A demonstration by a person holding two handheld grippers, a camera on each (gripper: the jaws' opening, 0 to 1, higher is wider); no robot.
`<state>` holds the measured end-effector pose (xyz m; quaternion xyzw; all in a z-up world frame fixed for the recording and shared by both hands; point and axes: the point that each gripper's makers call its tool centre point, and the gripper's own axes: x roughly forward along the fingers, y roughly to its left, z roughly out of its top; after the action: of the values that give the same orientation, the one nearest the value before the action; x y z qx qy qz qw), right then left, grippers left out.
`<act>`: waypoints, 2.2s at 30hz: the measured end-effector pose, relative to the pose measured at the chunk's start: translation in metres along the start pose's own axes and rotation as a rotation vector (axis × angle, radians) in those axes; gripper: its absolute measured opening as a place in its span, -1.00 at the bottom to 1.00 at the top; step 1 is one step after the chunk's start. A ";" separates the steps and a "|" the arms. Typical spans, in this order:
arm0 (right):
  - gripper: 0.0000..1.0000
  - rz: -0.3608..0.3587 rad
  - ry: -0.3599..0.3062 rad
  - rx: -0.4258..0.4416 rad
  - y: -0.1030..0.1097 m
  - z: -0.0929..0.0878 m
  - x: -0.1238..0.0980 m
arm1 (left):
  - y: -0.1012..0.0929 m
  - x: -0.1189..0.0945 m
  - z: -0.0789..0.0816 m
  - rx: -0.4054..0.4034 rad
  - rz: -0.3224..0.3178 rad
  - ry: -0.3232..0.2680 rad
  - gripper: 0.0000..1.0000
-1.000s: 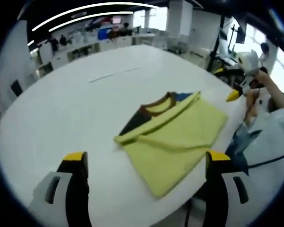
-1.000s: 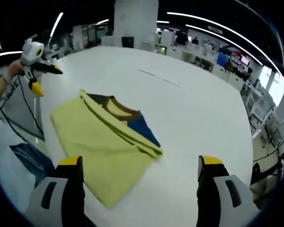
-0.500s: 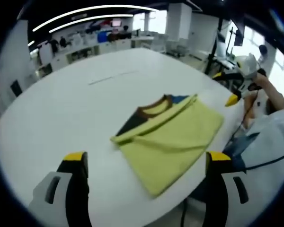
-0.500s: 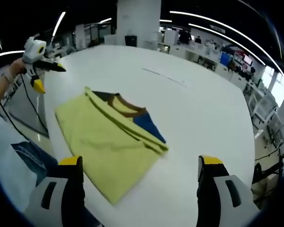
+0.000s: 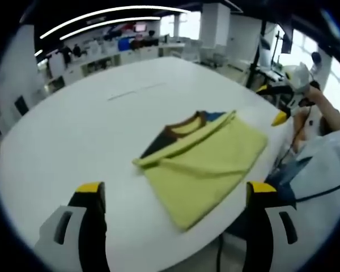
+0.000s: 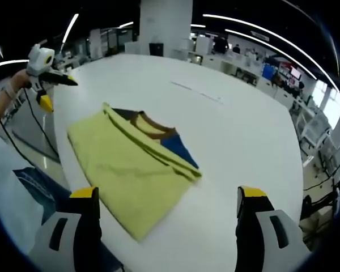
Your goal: Fold the garment on the visible template until the final outline fits inside the template.
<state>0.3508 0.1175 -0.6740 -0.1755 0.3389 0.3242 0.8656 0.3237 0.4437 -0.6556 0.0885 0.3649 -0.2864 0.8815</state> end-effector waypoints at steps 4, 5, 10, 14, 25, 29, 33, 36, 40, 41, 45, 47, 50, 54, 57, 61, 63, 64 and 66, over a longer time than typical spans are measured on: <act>0.99 0.010 0.008 -0.002 0.005 -0.004 -0.001 | -0.003 -0.002 -0.003 -0.009 -0.004 -0.007 0.99; 0.99 0.010 0.007 0.000 0.006 -0.004 -0.002 | -0.002 -0.003 -0.004 -0.010 0.001 -0.006 0.99; 0.99 0.006 0.005 0.008 0.007 -0.006 -0.003 | -0.004 -0.006 -0.007 -0.019 -0.001 -0.009 0.99; 0.99 0.006 0.010 0.008 0.009 -0.009 -0.004 | -0.004 -0.008 -0.009 -0.017 0.004 -0.005 0.99; 0.99 0.015 0.021 0.030 0.018 -0.018 -0.005 | -0.008 -0.011 -0.017 -0.036 0.003 0.006 0.99; 0.99 0.012 0.029 0.037 0.019 -0.022 -0.007 | -0.012 -0.010 -0.018 -0.044 -0.012 -0.002 0.99; 0.99 0.014 0.038 0.047 0.021 -0.027 -0.007 | -0.012 -0.010 -0.024 -0.046 -0.015 0.015 0.99; 0.99 0.013 0.042 0.056 0.022 -0.031 -0.007 | -0.014 -0.010 -0.025 -0.058 -0.023 0.007 0.99; 0.99 0.014 0.049 0.064 0.024 -0.036 -0.006 | -0.016 -0.008 -0.030 -0.065 -0.028 0.020 0.99; 0.99 0.015 0.054 0.065 0.024 -0.037 -0.006 | -0.016 -0.008 -0.032 -0.068 -0.031 0.022 0.99; 0.99 0.019 0.069 0.070 0.026 -0.042 -0.005 | -0.018 -0.006 -0.037 -0.080 -0.036 0.029 0.99; 0.99 0.023 0.071 0.072 0.027 -0.043 -0.004 | -0.018 -0.005 -0.039 -0.086 -0.039 0.034 0.99; 0.99 0.024 0.078 0.077 0.028 -0.046 -0.002 | -0.019 -0.003 -0.042 -0.094 -0.045 0.040 0.99; 0.99 0.029 0.086 0.087 0.029 -0.049 0.000 | -0.018 0.001 -0.047 -0.107 -0.049 0.049 0.98; 0.99 0.034 0.091 0.095 0.030 -0.052 0.002 | -0.019 0.004 -0.049 -0.115 -0.056 0.056 0.96; 0.99 0.032 0.099 0.104 0.027 -0.057 0.004 | -0.018 0.008 -0.057 -0.115 -0.052 0.093 0.93; 0.99 0.034 0.109 0.108 0.027 -0.060 0.005 | -0.020 0.010 -0.058 -0.130 -0.066 0.092 0.90; 0.99 0.034 0.113 0.107 0.027 -0.062 0.005 | -0.020 0.011 -0.059 -0.135 -0.068 0.089 0.90; 0.99 0.035 0.117 0.113 0.027 -0.064 0.007 | -0.021 0.014 -0.060 -0.148 -0.072 0.089 0.90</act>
<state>0.3058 0.1062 -0.7263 -0.1390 0.4096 0.3089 0.8471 0.2839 0.4423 -0.7070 0.0229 0.4268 -0.2859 0.8577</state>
